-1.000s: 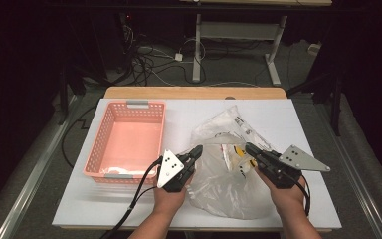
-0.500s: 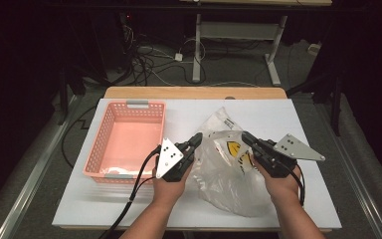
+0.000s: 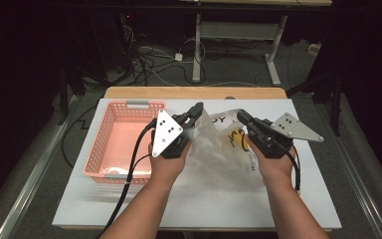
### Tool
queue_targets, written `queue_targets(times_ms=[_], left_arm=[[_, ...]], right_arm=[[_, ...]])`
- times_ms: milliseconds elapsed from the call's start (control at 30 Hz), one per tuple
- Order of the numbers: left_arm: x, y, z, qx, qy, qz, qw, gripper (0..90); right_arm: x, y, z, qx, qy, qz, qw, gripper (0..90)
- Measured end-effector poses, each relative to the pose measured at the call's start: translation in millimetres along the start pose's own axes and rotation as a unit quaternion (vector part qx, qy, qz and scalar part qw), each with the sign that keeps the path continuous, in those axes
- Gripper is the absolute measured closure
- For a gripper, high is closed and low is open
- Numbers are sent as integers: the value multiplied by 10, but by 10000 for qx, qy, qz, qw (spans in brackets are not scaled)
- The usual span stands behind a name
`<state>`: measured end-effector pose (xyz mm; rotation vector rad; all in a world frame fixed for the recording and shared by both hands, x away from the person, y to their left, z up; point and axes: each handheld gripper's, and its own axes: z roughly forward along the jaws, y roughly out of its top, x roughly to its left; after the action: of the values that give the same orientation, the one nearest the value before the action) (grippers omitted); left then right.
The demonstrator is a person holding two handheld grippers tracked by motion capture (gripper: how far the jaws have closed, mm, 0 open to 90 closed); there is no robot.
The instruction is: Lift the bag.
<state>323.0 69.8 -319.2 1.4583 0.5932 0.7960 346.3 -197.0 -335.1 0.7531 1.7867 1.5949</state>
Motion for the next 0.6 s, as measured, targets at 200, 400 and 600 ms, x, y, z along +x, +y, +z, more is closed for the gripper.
queue_targets(times_ms=[200, 400, 600], left_arm=[[35, 156, 52, -155, 93, 60, 9998, 883], [69, 355, 116, -452, 123, 66, 9989, 884], [137, 515, 326, -525, 138, 26, 9985, 883]], right_arm=[[8, 57, 74, -102, -24, 50, 9999, 900], [10, 232, 79, -395, 13, 55, 9992, 900], [-83, 537, 100, -682, -118, 22, 9976, 900]])
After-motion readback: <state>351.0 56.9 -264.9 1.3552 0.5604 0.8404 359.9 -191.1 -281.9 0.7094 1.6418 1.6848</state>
